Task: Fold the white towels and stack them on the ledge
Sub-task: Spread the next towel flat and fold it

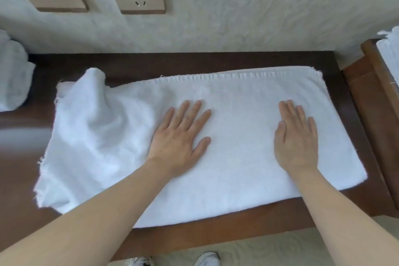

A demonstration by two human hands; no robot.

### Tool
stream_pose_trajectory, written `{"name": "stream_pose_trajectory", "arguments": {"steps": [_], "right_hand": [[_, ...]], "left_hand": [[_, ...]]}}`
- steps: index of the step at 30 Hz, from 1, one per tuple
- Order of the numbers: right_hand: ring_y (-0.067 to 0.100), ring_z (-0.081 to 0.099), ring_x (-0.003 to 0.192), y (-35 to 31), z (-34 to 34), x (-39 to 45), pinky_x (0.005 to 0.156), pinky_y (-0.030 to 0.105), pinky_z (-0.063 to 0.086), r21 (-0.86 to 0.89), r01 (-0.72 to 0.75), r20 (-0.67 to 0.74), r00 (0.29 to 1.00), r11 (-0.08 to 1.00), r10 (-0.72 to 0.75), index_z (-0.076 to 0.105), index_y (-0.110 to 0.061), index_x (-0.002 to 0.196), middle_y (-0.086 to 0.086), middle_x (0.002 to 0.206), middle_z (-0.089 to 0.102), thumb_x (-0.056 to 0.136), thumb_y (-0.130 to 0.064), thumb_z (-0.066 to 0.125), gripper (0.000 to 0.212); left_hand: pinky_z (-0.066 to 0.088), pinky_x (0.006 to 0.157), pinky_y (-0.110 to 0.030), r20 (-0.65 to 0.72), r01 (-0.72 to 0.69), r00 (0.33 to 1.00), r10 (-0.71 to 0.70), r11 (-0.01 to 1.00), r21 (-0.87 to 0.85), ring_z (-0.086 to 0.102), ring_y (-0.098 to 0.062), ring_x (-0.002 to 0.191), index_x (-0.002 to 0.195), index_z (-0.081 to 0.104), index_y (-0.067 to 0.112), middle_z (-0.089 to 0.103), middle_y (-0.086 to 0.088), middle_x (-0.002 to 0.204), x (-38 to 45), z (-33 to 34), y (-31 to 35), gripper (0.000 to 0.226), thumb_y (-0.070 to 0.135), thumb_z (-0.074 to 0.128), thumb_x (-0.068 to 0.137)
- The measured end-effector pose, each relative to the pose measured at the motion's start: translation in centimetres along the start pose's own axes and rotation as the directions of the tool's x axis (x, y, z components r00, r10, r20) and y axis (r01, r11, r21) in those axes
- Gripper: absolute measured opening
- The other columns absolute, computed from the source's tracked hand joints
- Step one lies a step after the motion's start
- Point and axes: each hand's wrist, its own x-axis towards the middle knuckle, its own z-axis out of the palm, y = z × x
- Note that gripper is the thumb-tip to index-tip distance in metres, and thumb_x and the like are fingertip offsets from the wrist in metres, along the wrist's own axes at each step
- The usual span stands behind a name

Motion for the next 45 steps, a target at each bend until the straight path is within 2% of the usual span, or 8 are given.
{"name": "stream_pose_trajectory", "arguments": {"steps": [8, 14, 17, 27, 35, 38, 42, 45], "right_hand": [[0.032, 0.017, 0.152, -5.7, -0.9, -0.9, 0.123, 0.053, 0.016, 0.026, -0.238, 0.028, 0.971, 0.971, 0.238, 0.022, -0.008, 0.158, 0.012, 0.164, 0.022, 0.107, -0.024, 0.023, 0.053], [0.028, -0.003, 0.155, -22.1, 1.7, -4.4, 0.123, 0.054, -0.003, 0.055, 0.21, 0.126, 0.968, 0.976, -0.216, 0.014, -0.023, 0.16, 0.002, 0.168, 0.005, 0.101, -0.05, 0.008, 0.065], [0.029, -0.007, 0.154, -26.1, 2.8, -4.3, 0.123, 0.055, -0.001, 0.068, 0.159, 0.117, 0.979, 0.985, -0.166, 0.014, -0.024, 0.16, 0.002, 0.168, 0.005, 0.104, -0.048, 0.006, 0.062], [0.029, 0.005, 0.155, -26.2, 3.0, -4.6, 0.123, 0.052, 0.011, 0.07, 0.138, 0.038, 0.989, 0.988, -0.141, 0.029, -0.023, 0.157, 0.004, 0.166, 0.021, 0.104, -0.044, 0.025, 0.058], [0.034, 0.002, 0.154, -26.0, 3.0, -4.6, 0.122, 0.058, 0.008, 0.014, 0.169, 0.067, 0.983, 0.986, -0.169, 0.02, -0.032, 0.159, 0.005, 0.168, 0.012, 0.099, -0.059, 0.024, 0.066], [0.034, 0.003, 0.154, -26.1, 3.0, -4.5, 0.121, 0.06, 0.008, 0.009, 0.158, 0.069, 0.985, 0.987, -0.158, 0.021, -0.033, 0.159, 0.005, 0.168, 0.012, 0.098, -0.06, 0.025, 0.067], [0.034, 0.004, 0.154, -26.1, 3.1, -4.5, 0.121, 0.06, 0.008, -0.001, 0.163, 0.056, 0.985, 0.987, -0.163, 0.02, -0.033, 0.159, 0.004, 0.168, 0.013, 0.098, -0.061, 0.026, 0.067], [0.033, 0.003, 0.154, -26.1, 3.2, -4.4, 0.121, 0.06, 0.008, -0.016, 0.164, 0.063, 0.985, 0.986, -0.163, 0.019, -0.033, 0.159, 0.004, 0.168, 0.011, 0.097, -0.061, 0.027, 0.068]], "left_hand": [[0.003, 0.125, -0.043, -0.048, 0.161, 0.986, -0.161, 0.987, 0.002, -0.003, -0.018, 0.155, 0.16, 0.006, 0.031, 0.008, 0.002, 0.168, -5.6, -0.5, -7.6, 0.069, 0.057, 0.022, 0.098], [0.003, 0.124, -0.042, -0.068, 0.139, 0.988, -0.142, 0.989, -0.044, 0.002, -0.018, 0.155, 0.16, 0.016, 0.027, 0.013, 0.0, 0.167, -5.6, -0.5, -8.0, 0.067, 0.053, 0.027, 0.098], [0.002, 0.124, -0.04, -0.068, 0.15, 0.986, -0.154, 0.987, -0.063, 0.004, -0.016, 0.154, 0.159, 0.021, 0.023, 0.017, 0.0, 0.166, -5.4, -0.6, -7.8, 0.06, 0.04, 0.023, 0.101], [-0.001, 0.125, -0.041, -0.071, 0.14, 0.987, -0.144, 0.988, -0.059, 0.001, -0.019, 0.154, 0.159, 0.017, 0.025, 0.01, 0.001, 0.167, -6.3, -0.8, -9.6, 0.061, 0.048, 0.02, 0.103], [-0.002, 0.124, -0.049, -0.017, 0.473, 0.88, -0.474, 0.879, -0.061, -0.016, -0.018, 0.153, 0.159, -0.007, 0.033, -0.011, 0.008, 0.167, -7.6, -2.4, -18.8, 0.063, 0.056, 0.008, 0.102], [-0.011, 0.123, -0.044, -0.059, 0.428, 0.895, -0.441, 0.89, -0.157, -0.019, -0.021, 0.152, 0.16, 0.0, 0.03, -0.012, 0.003, 0.166, -6.1, -2.9, -15.7, 0.065, 0.055, 0.012, 0.102], [-0.005, 0.125, -0.044, -0.048, 0.198, 0.977, -0.206, 0.97, -0.142, -0.018, -0.019, 0.152, 0.159, -0.003, 0.034, -0.011, 0.003, 0.167, -4.4, -1.9, -12.2, 0.065, 0.056, 0.018, 0.102], [0.0, 0.125, -0.045, -0.044, 0.27, 0.96, -0.275, 0.957, -0.106, -0.013, -0.018, 0.153, 0.157, -0.007, 0.04, -0.009, 0.008, 0.168, -5.4, -1.2, -14.0, 0.065, 0.062, 0.018, 0.101]]}}
